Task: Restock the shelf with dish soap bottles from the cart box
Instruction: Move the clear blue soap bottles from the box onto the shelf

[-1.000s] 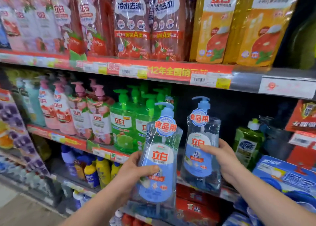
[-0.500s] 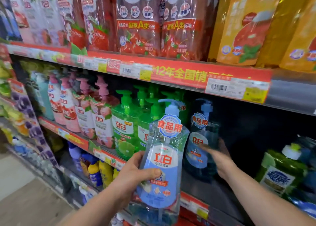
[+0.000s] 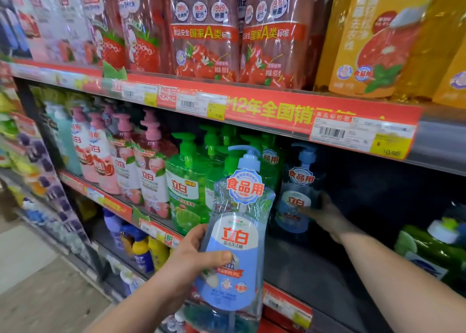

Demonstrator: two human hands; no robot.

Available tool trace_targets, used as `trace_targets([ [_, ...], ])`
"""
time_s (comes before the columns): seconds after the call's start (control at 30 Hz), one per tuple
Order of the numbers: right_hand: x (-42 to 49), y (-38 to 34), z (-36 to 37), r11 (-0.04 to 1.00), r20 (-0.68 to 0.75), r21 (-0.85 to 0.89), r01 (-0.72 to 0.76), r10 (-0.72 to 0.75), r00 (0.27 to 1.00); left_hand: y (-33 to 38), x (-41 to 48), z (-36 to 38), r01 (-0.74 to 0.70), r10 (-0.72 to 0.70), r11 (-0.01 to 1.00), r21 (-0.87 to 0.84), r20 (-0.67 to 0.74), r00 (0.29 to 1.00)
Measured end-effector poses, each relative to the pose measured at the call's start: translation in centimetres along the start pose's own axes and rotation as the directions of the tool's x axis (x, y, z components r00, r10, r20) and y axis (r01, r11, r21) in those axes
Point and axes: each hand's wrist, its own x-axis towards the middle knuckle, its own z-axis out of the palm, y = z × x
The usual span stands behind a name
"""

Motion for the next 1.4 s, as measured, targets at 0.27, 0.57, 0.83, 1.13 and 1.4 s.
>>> trace_targets([
  [0.27,-2.6,-2.0,0.6,0.969,-0.220,-0.241,-0.059,0.004,0.975,0.1,0.6,1.3,0.034,-0.034,0.999,0.001,0.056,0.998],
  [0.57,-11.0,-8.4,-1.0,0.981,0.227,0.166,-0.099,0.060,0.972,-0.9,2.9,6.2,0.040,-0.045,0.998,0.038,0.158,0.986],
  [0.83,-13.2,-9.4,-4.1,0.997,-0.006,-0.076,0.025,-0.025,1.000,-0.9,5.7,10.8,-0.048,-0.045,0.956,0.290,0.307,0.951],
  [1.13,-10.7,-6.7,-4.4,0.967,-0.258,-0.246,0.068,-0.133,0.957,5.8,8.0,10.4,-0.525,0.471,-0.131,0.841,0.519,0.713],
  [1.4,-7.5,-5.6,-4.9,0.978,-0.298,-0.205,-0.026,-0.037,0.954,6.3,10.9,7.5,-0.299,0.199,-0.563,0.770,0.478,0.856],
])
